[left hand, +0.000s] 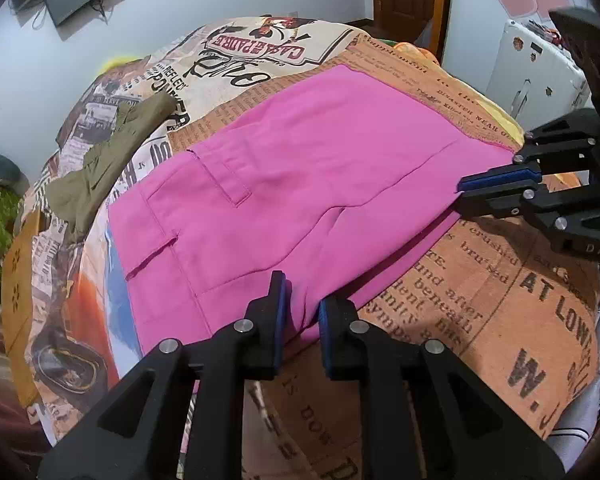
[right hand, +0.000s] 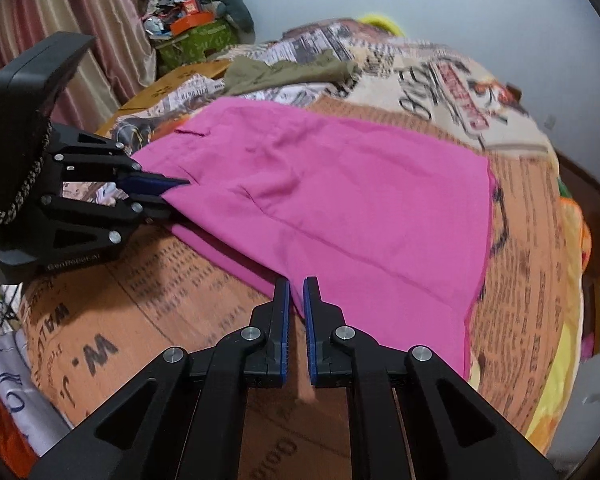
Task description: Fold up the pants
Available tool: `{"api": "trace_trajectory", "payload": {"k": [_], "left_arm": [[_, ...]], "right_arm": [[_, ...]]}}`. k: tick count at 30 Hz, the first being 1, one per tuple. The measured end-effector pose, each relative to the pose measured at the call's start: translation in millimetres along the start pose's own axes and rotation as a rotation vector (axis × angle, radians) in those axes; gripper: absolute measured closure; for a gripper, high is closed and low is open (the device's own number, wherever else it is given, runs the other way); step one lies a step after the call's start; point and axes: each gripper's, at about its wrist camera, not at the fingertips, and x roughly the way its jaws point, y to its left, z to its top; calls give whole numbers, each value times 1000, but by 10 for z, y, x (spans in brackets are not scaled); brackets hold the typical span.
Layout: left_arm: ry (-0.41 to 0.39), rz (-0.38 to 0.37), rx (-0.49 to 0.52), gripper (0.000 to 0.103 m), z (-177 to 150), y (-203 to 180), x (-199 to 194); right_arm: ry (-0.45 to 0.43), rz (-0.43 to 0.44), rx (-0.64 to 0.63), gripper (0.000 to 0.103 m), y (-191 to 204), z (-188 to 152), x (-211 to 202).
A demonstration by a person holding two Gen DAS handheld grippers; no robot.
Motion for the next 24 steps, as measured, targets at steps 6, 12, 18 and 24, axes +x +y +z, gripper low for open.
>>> {"api": "trace_trajectory", "payload": {"k": [6,12,18,24], "left_arm": [[-27,-17,-30,62,-104,94,-239],[-65,45,-159,61,-196,482,-504],[-74,98,-317,61,-268,892,-527],[-5,3,-398,60,-325,907,-325]], "right_arm": [[2,8,89,96,-130,-86,-186],[-100,-1,158,77,-228,-31,-467],[-126,-39,213,73,-313,27,-421],[-50,-71,272,73,-426,-78,-191]]}}
